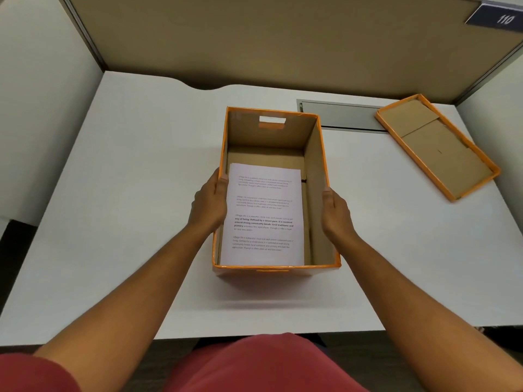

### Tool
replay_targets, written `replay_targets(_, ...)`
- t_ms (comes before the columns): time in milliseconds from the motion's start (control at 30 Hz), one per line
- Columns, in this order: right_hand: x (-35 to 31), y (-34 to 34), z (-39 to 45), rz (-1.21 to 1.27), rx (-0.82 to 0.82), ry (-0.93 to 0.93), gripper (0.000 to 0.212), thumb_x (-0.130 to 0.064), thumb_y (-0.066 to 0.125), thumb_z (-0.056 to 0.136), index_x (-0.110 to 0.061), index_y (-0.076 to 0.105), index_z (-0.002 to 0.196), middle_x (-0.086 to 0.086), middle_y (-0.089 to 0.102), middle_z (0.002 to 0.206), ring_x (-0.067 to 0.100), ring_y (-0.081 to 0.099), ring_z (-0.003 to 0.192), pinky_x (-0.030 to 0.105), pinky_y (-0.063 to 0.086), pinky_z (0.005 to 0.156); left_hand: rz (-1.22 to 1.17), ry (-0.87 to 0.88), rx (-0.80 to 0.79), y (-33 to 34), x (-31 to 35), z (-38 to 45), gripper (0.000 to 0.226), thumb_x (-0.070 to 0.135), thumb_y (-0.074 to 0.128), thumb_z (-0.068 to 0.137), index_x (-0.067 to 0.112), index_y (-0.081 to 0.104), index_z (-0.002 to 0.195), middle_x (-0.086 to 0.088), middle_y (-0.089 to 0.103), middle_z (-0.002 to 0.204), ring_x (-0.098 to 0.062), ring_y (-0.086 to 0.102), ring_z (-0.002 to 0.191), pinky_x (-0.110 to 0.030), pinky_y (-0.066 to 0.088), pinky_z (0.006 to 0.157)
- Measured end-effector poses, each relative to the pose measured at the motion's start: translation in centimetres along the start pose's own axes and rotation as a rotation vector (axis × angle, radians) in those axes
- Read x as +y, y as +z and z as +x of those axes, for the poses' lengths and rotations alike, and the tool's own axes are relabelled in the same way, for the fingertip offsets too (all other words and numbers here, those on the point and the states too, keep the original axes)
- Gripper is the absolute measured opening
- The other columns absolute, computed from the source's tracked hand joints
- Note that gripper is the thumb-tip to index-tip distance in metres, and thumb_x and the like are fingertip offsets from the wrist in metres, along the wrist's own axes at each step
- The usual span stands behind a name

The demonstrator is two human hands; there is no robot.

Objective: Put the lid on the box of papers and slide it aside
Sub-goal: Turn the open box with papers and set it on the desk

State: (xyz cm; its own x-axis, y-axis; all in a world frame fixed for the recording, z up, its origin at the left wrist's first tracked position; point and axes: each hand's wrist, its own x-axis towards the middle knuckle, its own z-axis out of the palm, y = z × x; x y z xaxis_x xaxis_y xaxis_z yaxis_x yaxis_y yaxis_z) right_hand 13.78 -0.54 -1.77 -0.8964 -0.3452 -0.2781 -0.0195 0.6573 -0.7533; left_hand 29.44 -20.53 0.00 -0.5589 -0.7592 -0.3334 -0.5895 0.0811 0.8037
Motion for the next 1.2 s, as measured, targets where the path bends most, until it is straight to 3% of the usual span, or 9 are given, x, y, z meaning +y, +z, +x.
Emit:
replay_targets(100, -0.1, 0.1, -0.1, -0.009, 0.011, 0.01, 0.044, -0.045, 0.024, 0.11, -0.018, 0.058, 0.113, 0.004, 0.065, 0.103, 0.018, 0.061, 0.095, 0.039, 0.048, 0.092, 0.007, 0.007, 0.003, 0.1, -0.2, 0.0, 0.055, 0.05, 0.028, 0.109, 0.026, 0.039, 0.158, -0.008, 0.051, 0.158, -0.036, 0.051, 0.143, -0.052, 0.041, 0.115)
replay_targets(267, -0.8, -0.1, -0.8, -0.027, 0.022, 0.006, 0.051, -0.043, 0.024, 0.111, -0.013, 0.057, 0.137, 0.0, 0.062, 0.12, 0.018, 0.058, 0.111, 0.033, 0.042, 0.1, 0.032, 0.027, 0.015, 0.1, -0.9, 0.2, 0.056, 0.053, 0.028, 0.108, 0.028, 0.041, 0.157, -0.007, 0.057, 0.153, -0.036, 0.058, 0.135, -0.055, 0.046, 0.11)
replay_targets(467, -0.6, 0.3, -0.7, -0.065, 0.025, 0.022, 0.056, -0.049, 0.023, 0.109, -0.013, 0.056, 0.138, 0.011, 0.064, 0.135, 0.024, 0.06, 0.121, 0.048, 0.045, 0.114, 0.085, 0.029, 0.027, 0.1, -1.8, 0.8, 0.061, 0.061, 0.026, 0.105, 0.032, 0.039, 0.158, -0.006, 0.061, 0.148, -0.036, 0.065, 0.127, -0.061, 0.053, 0.103)
replay_targets(567, -0.6, 0.2, -0.7, -0.072, 0.028, 0.008, 0.053, -0.044, 0.023, 0.111, -0.012, 0.056, 0.137, 0.012, 0.064, 0.134, 0.025, 0.06, 0.12, 0.041, 0.045, 0.11, 0.209, 0.06, 0.048, 0.2, -2.0, 0.8, 0.063, 0.062, 0.025, 0.104, 0.029, 0.036, 0.158, -0.008, 0.064, 0.145, -0.038, 0.067, 0.123, -0.06, 0.056, 0.1)
replay_targets(667, -0.4, 0.0, -0.7, -0.036, 0.005, -0.022, 0.054, -0.046, 0.022, 0.11, -0.013, 0.058, 0.132, 0.008, 0.066, 0.128, 0.026, 0.061, 0.12, 0.047, 0.046, 0.112, 0.433, 0.124, 0.092, 0.3, -1.3, 0.4, 0.067, 0.059, 0.028, 0.106, 0.024, 0.023, 0.163, -0.011, 0.045, 0.162, -0.042, 0.056, 0.137, -0.059, 0.049, 0.105)
replay_targets(800, 0.2, -0.1, 0.1, 0.075, -0.056, 0.09, 0.061, -0.055, 0.024, 0.107, -0.024, 0.037, 0.158, 0.001, 0.041, 0.163, 0.026, 0.037, 0.151, 0.046, 0.028, 0.125, 0.733, 0.199, 0.15, 0.7, -0.2, 0.0, 0.083, 0.07, 0.016, 0.097, 0.023, 0.011, 0.165, -0.013, 0.018, 0.174, -0.045, 0.03, 0.154, -0.068, 0.035, 0.115)
replay_targets(900, 0.6, -0.3, 1.0, 0.24, -0.172, 0.202, 0.07, -0.074, 0.031, 0.093, -0.033, 0.05, 0.146, -0.003, 0.053, 0.152, 0.024, 0.051, 0.139, 0.051, 0.041, 0.116, 0.824, 0.239, 0.189, 2.3, 1.2, -0.6, 0.081, 0.069, 0.018, 0.101, 0.021, 0.016, 0.165, -0.015, 0.013, 0.174, -0.045, 0.012, 0.159, -0.073, 0.015, 0.121)
replay_targets(1000, 0.9, -1.9, 1.1, 0.368, -0.199, 0.207, 0.056, -0.06, 0.034, 0.101, -0.026, 0.052, 0.142, -0.003, 0.057, 0.145, 0.022, 0.054, 0.132, 0.047, 0.042, 0.113, 0.855, 0.414, 0.217, 6.1, 4.3, -1.9, 0.079, 0.069, 0.015, 0.101, 0.023, 0.021, 0.164, -0.015, 0.016, 0.174, -0.042, 0.009, 0.16, -0.071, 0.013, 0.123)
replay_targets(1200, 5.5, -9.9, 5.7, -0.004, -0.057, -0.098, 0.056, -0.044, 0.049, 0.105, -0.026, 0.036, 0.157, 0.002, 0.037, 0.164, 0.024, 0.039, 0.149, 0.042, 0.036, 0.117, 0.855, 0.667, 0.094, 18.1, 10.7, -3.2, 0.077, 0.068, 0.02, 0.101, 0.025, 0.017, 0.166, -0.01, 0.007, 0.176, -0.035, 0.0, 0.162, -0.065, 0.002, 0.127)
